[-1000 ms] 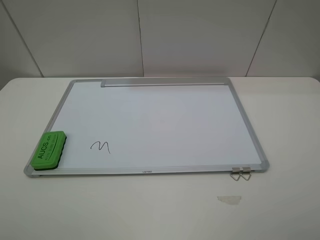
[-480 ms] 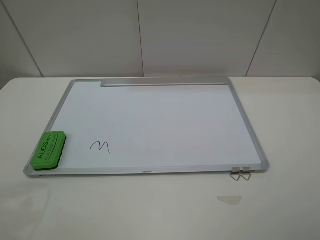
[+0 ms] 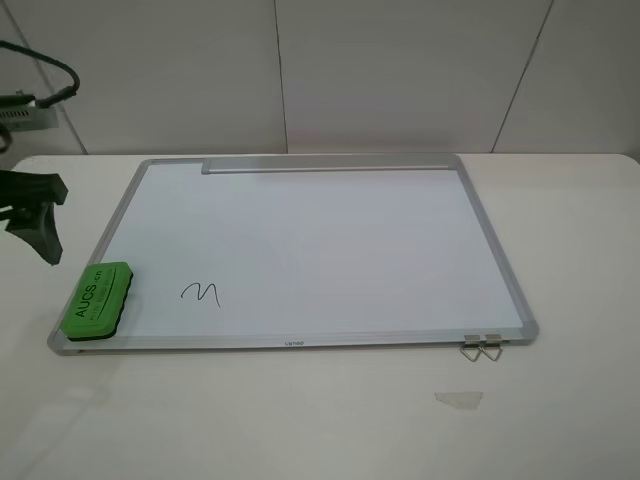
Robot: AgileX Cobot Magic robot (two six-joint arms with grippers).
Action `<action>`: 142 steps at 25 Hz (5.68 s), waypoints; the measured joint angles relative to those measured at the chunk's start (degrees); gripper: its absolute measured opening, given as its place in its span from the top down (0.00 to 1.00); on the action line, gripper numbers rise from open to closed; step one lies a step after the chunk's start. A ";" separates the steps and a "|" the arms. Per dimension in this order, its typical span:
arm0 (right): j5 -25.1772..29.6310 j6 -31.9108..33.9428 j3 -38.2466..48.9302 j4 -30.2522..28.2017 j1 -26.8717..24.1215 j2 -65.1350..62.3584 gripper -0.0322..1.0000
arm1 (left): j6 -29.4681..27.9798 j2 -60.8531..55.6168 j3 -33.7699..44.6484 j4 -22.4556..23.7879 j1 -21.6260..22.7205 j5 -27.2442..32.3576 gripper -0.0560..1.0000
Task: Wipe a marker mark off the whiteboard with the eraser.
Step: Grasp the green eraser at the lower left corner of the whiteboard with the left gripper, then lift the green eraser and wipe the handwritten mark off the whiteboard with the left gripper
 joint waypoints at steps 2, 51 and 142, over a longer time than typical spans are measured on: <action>0.00 0.00 0.00 0.00 0.00 0.00 0.18 | 0.20 2.92 0.00 -0.11 0.00 -2.63 0.21; 0.00 0.00 0.00 0.00 0.00 0.00 0.18 | 4.62 26.53 -0.14 -5.66 -0.05 -21.37 0.39; 0.00 0.00 0.00 0.00 -2.05 0.00 0.18 | 35.69 36.94 -16.96 -4.92 -21.86 -16.34 0.39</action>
